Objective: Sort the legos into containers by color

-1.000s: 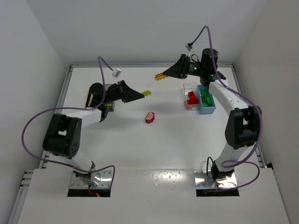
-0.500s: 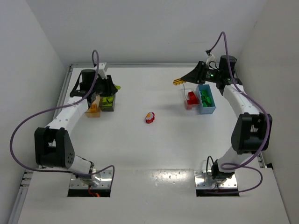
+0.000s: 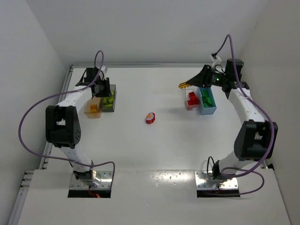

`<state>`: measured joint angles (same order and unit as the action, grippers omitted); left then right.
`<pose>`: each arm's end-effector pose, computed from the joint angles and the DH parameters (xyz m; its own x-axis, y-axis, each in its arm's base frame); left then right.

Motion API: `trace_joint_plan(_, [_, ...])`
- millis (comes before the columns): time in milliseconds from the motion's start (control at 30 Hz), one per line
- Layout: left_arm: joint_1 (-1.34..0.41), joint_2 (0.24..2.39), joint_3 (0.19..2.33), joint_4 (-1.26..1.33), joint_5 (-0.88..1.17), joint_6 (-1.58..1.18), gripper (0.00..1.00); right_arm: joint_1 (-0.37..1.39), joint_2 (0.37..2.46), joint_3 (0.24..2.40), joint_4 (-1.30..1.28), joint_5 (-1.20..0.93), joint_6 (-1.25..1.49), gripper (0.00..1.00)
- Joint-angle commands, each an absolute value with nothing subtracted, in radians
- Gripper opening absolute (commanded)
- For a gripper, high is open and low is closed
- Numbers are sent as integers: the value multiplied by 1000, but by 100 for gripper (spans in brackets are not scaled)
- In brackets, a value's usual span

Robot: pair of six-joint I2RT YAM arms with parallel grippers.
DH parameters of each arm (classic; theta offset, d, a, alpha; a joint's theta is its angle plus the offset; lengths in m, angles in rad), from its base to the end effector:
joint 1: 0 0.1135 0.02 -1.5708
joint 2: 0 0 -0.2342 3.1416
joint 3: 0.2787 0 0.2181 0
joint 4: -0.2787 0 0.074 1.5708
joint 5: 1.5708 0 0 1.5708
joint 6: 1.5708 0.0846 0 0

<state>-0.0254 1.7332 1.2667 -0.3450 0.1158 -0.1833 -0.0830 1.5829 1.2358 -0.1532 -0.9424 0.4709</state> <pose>0.3806 -0.0194 0.1893 -0.7320 -0.1625 -0.6616 -0.0292 0.9777 -0.2079 0.3535 0.0393 0.2734 -0.7248 0.3279 -0.6059 -0.3701 0.5565 0.7439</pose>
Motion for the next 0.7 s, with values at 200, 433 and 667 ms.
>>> trace_joint_plan(200, [-25, 1796, 1330, -347, 69, -212, 32, -49, 1528, 1233, -163, -948, 402, 0])
trace_joint_plan(433, [-25, 1767, 1321, -347, 162, -232, 68, 44, 1558, 1302, -201, -927, 347, 0])
trace_joint_plan(667, [11, 1579, 1321, -325, 285, -314, 69, 185, 1615, 1406, -236, -896, 265, 0])
